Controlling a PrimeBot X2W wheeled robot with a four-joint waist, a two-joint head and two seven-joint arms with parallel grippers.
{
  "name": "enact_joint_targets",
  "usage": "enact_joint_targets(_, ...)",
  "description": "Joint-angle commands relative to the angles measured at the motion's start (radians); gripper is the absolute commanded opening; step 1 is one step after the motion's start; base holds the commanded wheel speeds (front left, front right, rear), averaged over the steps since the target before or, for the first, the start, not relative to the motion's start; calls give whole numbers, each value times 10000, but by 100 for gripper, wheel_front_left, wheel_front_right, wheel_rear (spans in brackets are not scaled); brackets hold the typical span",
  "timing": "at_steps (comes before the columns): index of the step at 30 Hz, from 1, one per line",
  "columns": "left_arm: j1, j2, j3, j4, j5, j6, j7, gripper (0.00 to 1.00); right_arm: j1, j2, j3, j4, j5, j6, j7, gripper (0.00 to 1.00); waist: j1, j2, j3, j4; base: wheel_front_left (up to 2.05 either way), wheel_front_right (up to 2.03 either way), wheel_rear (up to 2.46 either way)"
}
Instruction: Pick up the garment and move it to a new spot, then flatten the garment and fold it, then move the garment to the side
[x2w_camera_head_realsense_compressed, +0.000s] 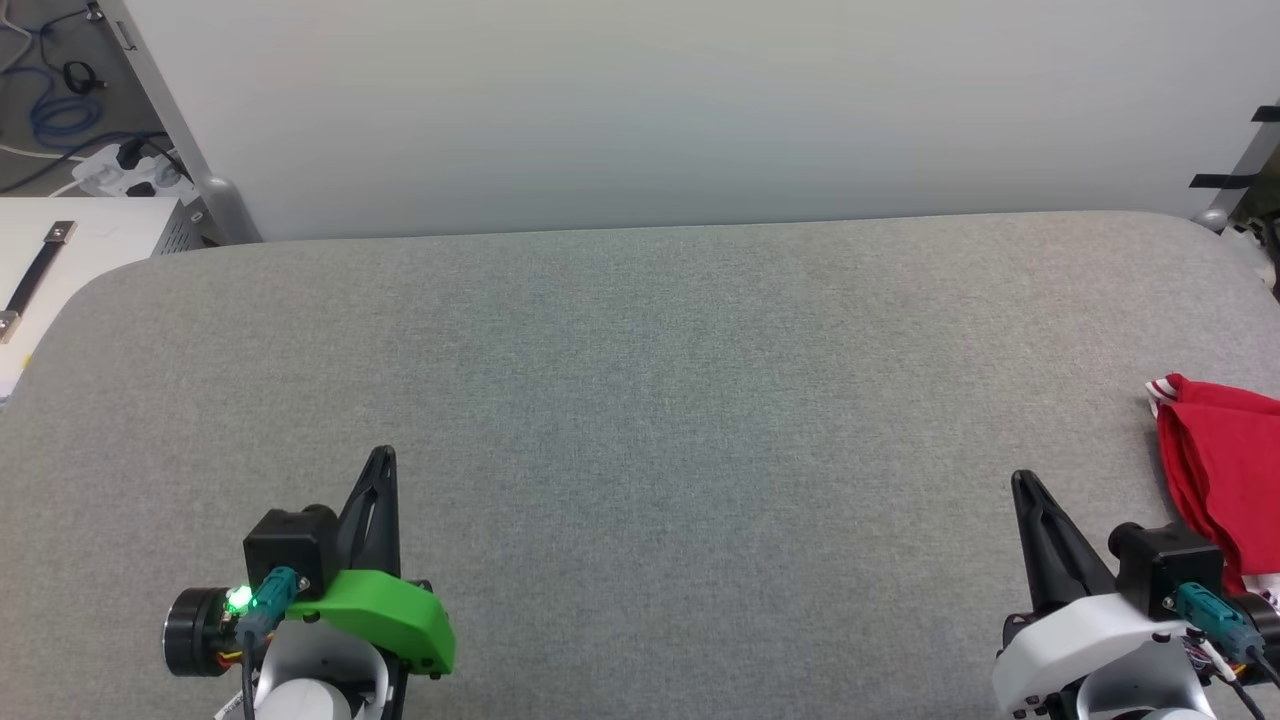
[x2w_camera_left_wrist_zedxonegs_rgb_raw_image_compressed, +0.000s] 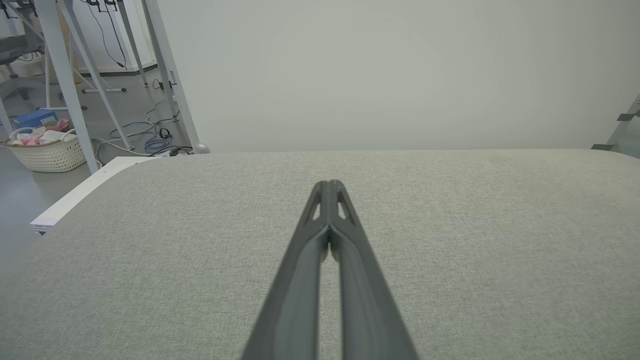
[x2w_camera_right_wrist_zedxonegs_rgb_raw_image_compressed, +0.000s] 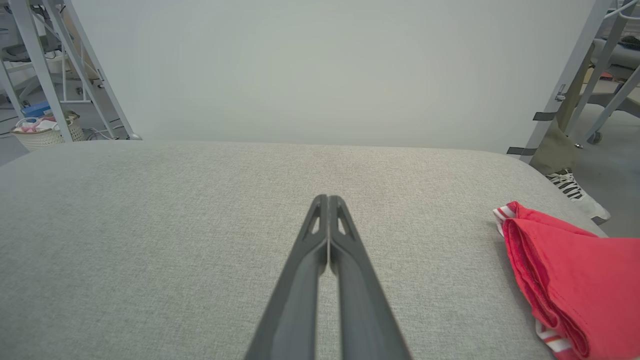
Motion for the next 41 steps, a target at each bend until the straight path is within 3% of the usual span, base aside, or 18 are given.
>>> enact_joint_targets(1,182,-78,104,-58,197,-65,73,0,-176,7,21,76,-145,-5,-49,0,0,-1,2,-3,0,0,0)
enact_joint_targets(41,301,-931,949,-755,1701,-416,878,0,-689,10,88,774,-601,-7,-118,0,0,-1,80,-98,0,0,0)
